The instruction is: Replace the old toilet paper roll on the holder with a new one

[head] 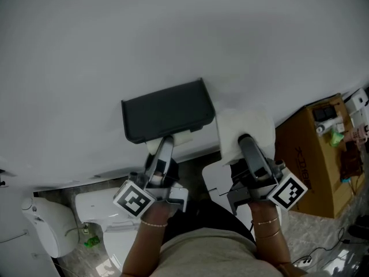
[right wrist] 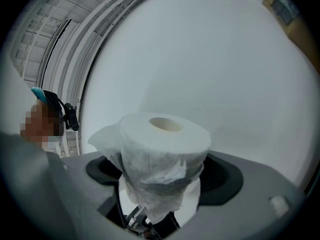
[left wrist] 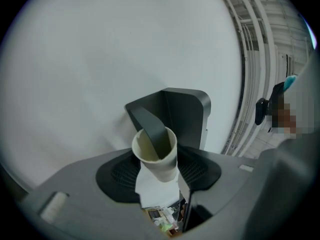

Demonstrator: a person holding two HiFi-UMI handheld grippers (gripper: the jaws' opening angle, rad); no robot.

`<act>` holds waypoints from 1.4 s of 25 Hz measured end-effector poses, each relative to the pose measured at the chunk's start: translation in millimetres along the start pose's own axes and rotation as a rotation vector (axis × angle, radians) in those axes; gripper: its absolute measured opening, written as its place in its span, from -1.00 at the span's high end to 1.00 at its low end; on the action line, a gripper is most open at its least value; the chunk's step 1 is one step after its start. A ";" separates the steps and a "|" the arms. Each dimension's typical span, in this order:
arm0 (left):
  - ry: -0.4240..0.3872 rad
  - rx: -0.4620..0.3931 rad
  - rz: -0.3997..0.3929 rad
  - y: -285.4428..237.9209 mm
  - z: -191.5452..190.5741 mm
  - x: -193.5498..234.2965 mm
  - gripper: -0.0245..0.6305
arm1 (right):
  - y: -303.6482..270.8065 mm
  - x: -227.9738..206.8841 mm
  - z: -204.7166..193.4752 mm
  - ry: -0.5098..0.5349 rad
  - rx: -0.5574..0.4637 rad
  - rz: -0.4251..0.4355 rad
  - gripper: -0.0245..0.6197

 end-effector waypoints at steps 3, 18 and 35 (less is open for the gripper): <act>0.003 0.001 -0.005 -1.2 0.4 0.9 0.26 | -0.1 -3.6 1.2 -0.021 -0.008 -0.009 -0.47; 0.043 0.026 -0.120 -2.1 -10.8 22.4 0.27 | 5.9 -15.5 6.2 -0.018 -0.023 -0.044 -0.47; 0.098 0.085 -0.202 -45.5 -43.8 13.6 0.27 | 35.1 -28.4 34.1 -0.013 -0.106 -0.087 -0.47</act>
Point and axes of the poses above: the fingertips, and each gripper's own axes: y backward along the fingers, x to its left, z out of its top, the point moved 6 cm from there along y, backward along the fingers, and after that the axes turned 14 degrees about -z, right-handed, at the moved point
